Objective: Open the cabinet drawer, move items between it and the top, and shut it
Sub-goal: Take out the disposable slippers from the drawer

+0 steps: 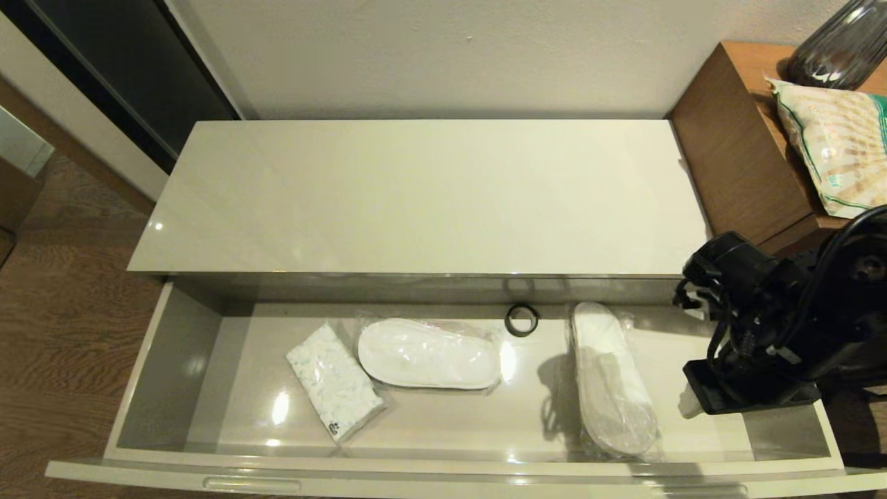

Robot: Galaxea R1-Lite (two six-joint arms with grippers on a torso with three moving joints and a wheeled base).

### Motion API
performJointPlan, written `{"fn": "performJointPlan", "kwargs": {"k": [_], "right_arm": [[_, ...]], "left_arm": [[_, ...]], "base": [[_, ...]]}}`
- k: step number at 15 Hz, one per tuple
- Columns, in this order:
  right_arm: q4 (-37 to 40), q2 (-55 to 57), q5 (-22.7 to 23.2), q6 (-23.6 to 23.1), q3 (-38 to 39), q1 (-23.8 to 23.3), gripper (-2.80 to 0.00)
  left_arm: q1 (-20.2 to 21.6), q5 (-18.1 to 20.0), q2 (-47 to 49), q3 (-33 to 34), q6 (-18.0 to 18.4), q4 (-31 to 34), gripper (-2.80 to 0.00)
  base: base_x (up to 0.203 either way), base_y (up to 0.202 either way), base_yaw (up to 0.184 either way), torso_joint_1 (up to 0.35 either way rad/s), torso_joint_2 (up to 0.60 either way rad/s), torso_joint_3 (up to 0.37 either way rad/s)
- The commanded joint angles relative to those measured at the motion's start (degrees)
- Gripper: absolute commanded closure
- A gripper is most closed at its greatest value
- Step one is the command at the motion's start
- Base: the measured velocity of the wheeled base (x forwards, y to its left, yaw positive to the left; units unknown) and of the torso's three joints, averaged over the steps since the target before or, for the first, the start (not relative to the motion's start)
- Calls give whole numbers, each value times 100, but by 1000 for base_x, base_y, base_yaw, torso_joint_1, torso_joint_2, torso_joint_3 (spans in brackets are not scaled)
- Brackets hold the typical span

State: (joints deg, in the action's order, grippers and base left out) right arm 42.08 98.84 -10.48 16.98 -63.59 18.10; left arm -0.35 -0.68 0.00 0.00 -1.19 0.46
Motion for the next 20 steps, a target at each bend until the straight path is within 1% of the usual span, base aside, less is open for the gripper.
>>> {"fn": "performJointPlan", "kwargs": {"k": [1,2,3,4,7,9,10,12,14,17,19,20], "right_arm": [[-4,383,193,527,87,8,-280],[-84,579,232,758,90,24,-280],[-273,723,236,882,96,31,-280],[-729,921,232,916,112,34,-280],[-1539,1559,192,965,116,25,-280],[-2349,2006,-63,1043,110,10,-280],[-2701,2188,-182,1026,104,3,-280],[-2863,2332,-254,1042,59,8,-280],[-3257,2543,-341,1013,43,-80,-280],[-3557,2834,-497,757,-302,-324,-280],[-3982,2974,-694,675,-297,-341,-280],[-4097,2973,-714,617,-189,-337,-280]], "left_arm": [[0,-2,-9,0,-4,-6,0],[0,-2,-9,0,-4,-8,0],[0,-2,-9,0,-4,-2,0],[0,-2,-9,0,-4,-2,0],[0,-2,-9,0,-4,-6,0],[0,-2,-9,0,-4,-2,0],[0,-2,-9,0,-4,-2,0],[0,-2,-9,0,-4,-2,0],[0,-2,-9,0,-4,-5,0],[0,-2,-9,0,-4,-2,0],[0,-2,-9,0,-4,-9,0],[0,-2,-9,0,-4,-2,0]], "base": [[0,0,0,0,0,0],[0,0,0,0,0,0],[0,0,0,0,0,0],[0,0,0,0,0,0],[0,0,0,0,0,0],[0,0,0,0,0,0],[0,0,0,0,0,0],[0,0,0,0,0,0],[0,0,0,0,0,0],[0,0,0,0,0,0],[0,0,0,0,0,0],[0,0,0,0,0,0]]}}
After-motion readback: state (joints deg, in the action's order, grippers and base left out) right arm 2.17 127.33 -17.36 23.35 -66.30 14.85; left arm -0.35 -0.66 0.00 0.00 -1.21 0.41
